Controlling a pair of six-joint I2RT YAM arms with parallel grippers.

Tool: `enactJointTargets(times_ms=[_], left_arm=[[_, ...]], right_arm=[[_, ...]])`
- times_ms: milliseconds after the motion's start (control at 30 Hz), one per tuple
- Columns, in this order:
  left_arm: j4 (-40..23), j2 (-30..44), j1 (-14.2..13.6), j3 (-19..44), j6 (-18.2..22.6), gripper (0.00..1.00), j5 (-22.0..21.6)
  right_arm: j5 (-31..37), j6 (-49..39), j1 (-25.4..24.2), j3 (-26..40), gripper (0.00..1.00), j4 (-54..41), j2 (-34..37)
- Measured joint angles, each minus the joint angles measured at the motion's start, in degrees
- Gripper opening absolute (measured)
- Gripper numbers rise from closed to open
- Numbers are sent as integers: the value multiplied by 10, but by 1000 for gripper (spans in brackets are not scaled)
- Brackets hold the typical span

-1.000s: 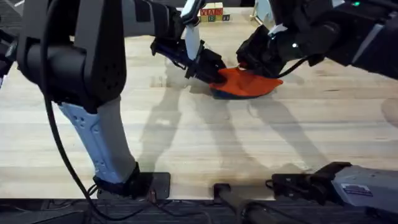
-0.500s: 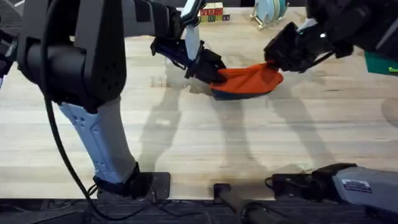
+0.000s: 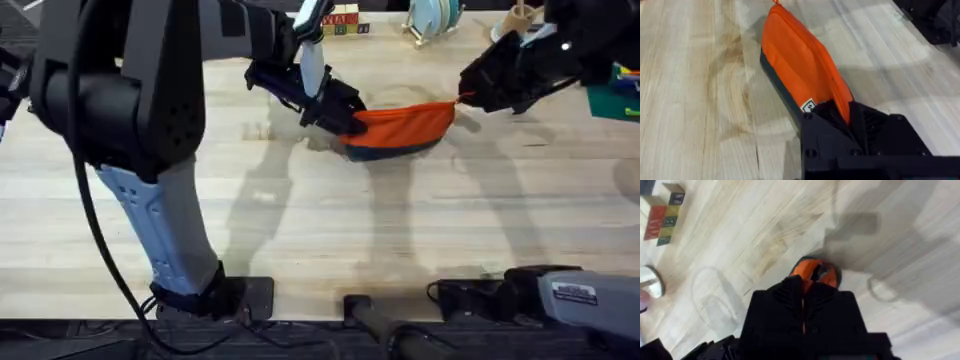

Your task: Unzip the bag, pick up the pens from the table one at a time and place them inside, then zip the bag closed.

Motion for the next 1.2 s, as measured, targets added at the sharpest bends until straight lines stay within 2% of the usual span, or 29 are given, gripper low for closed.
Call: enactJointTargets(times_ms=[233,533,933,1200], left_arm=[[0,0,-1,0,0,43,-1],[1,0,-1,0,0,42,1],[1,0,-1,0,0,42,11],[1,0,-1,0,0,43,12]], right_arm=[[-7,0,-17,0,32,-35,0],[17,-1,-19,0,33,-78,3],[52,7,-19,15,33,-68,133],[59,12,-19,16,33,-66,140]])
